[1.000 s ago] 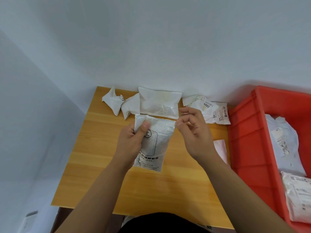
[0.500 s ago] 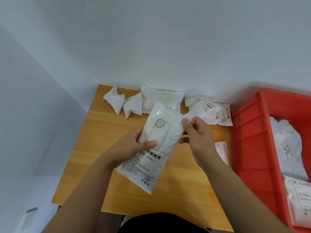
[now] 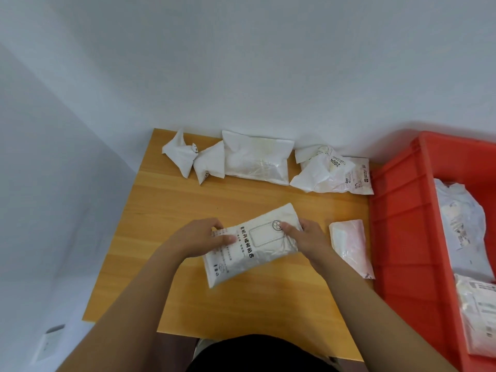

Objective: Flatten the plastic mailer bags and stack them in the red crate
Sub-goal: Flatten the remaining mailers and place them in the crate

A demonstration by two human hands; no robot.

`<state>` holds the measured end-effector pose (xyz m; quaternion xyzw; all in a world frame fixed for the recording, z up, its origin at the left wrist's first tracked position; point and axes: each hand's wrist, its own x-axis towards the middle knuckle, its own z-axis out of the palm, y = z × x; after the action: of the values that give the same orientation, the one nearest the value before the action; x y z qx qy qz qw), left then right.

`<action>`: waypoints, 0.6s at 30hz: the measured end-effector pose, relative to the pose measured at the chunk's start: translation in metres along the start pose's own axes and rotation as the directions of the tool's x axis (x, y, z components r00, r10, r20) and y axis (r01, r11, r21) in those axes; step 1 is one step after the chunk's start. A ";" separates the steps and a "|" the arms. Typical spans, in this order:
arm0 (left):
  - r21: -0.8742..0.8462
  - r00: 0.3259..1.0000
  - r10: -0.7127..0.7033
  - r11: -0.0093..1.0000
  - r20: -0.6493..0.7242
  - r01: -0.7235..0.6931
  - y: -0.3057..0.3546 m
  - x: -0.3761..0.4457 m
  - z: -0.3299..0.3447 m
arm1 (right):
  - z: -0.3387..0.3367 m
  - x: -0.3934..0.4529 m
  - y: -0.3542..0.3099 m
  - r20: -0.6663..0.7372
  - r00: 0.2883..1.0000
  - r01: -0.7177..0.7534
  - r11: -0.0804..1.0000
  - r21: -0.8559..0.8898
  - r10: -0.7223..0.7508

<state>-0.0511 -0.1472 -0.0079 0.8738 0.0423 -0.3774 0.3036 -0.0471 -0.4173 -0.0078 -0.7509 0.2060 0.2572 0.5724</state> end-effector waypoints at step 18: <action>0.097 0.930 0.024 0.995 -0.367 0.013 -0.021 0.079 0.110 | 0.024 0.047 0.099 -0.052 0.997 0.008 0.745 -0.667 -0.057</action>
<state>-0.0713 -0.2045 -0.1310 0.9430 0.0774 -0.2080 0.2481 -0.0735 -0.4203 -0.1165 -0.9174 0.1071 0.2777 0.2641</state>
